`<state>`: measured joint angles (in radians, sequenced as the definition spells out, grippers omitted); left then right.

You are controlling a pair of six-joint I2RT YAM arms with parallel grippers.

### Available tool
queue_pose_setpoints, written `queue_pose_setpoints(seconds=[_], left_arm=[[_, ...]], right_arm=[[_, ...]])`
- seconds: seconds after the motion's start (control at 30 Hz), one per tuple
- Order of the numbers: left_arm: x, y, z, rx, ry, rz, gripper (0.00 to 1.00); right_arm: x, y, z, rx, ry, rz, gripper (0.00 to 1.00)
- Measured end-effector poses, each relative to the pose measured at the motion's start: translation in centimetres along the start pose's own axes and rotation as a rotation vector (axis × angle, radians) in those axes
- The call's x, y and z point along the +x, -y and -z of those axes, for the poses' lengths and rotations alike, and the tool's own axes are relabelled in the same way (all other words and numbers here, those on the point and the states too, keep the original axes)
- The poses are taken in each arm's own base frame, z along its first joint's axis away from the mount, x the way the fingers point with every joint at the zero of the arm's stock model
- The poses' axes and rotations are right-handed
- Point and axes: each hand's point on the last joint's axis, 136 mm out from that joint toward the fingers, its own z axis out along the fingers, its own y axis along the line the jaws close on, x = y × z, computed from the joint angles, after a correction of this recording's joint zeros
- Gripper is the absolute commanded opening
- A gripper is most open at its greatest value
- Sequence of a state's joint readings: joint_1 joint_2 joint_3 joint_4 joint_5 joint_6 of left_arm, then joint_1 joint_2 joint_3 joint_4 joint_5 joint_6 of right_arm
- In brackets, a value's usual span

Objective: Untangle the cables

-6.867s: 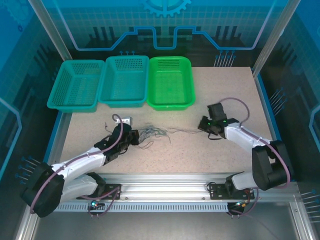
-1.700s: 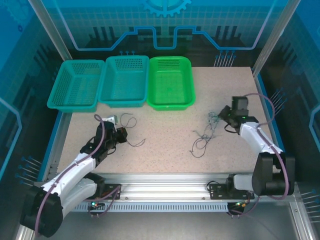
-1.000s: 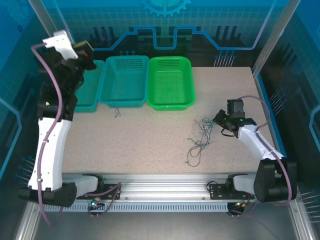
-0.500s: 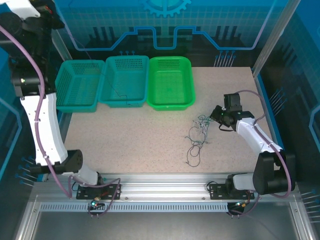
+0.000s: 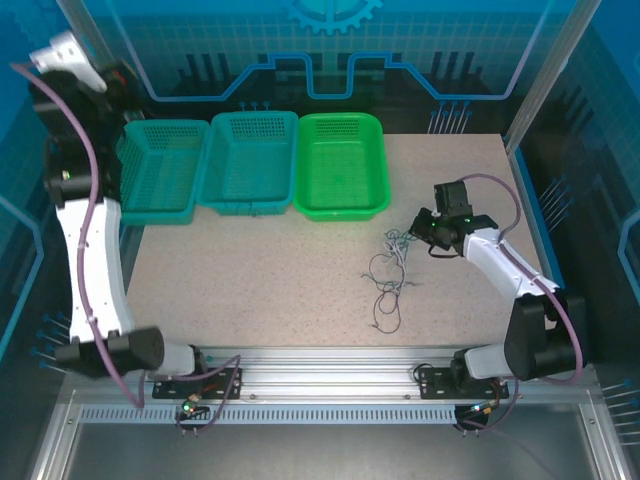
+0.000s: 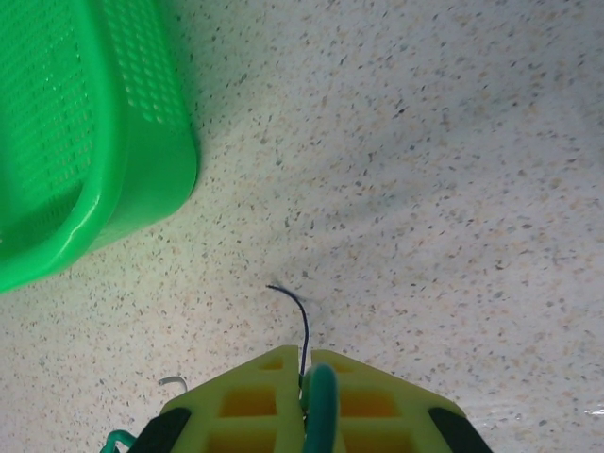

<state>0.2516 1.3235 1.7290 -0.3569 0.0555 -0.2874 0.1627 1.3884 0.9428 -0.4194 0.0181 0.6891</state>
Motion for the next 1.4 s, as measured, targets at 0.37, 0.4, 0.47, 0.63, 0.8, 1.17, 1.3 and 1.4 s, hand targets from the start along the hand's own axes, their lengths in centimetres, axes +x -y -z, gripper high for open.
queue_pose_setpoints(seconds=[0.37, 0.4, 0.47, 0.63, 0.8, 1.17, 1.3, 1.4], left_arm=[[5.3, -1.2, 7.4, -0.054, -0.115, -0.008, 0.0], [4.6, -0.9, 7.8, -0.049, -0.1, -0.014, 0.0], [2.6, 0.1, 8.6, -0.032, -0.057, -0.026, 0.0], [-2.9, 2.3, 8.8, 0.01, 0.057, -0.066, 0.0], [-7.3, 3.0, 6.5, 0.012, 0.134, -0.1, 0.0], [-15.4, 1.4, 2.8, -0.067, 0.333, -0.207, 0.0], [-17.2, 1.3, 1.6, -0.065, 0.406, -0.256, 0.0], [-17.4, 0.7, -0.2, -0.07, 0.43, -0.302, 0.0]], right_arm=[[-0.6, -0.6, -0.3, -0.005, -0.004, 0.011, 0.0], [-0.6, -0.6, -0.3, -0.006, -0.004, 0.011, 0.0], [-0.5, -0.7, -0.3, -0.008, -0.006, 0.011, 0.0], [-0.5, -0.7, -0.3, -0.011, -0.008, 0.011, 0.0], [-0.5, -0.7, -0.3, -0.011, -0.008, 0.012, 0.0], [-0.2, -0.8, -0.3, -0.009, -0.015, 0.019, 0.0], [-0.2, -1.2, -0.4, -0.008, -0.022, 0.028, 0.0], [-0.2, -1.6, -0.3, -0.011, -0.022, 0.037, 0.0]])
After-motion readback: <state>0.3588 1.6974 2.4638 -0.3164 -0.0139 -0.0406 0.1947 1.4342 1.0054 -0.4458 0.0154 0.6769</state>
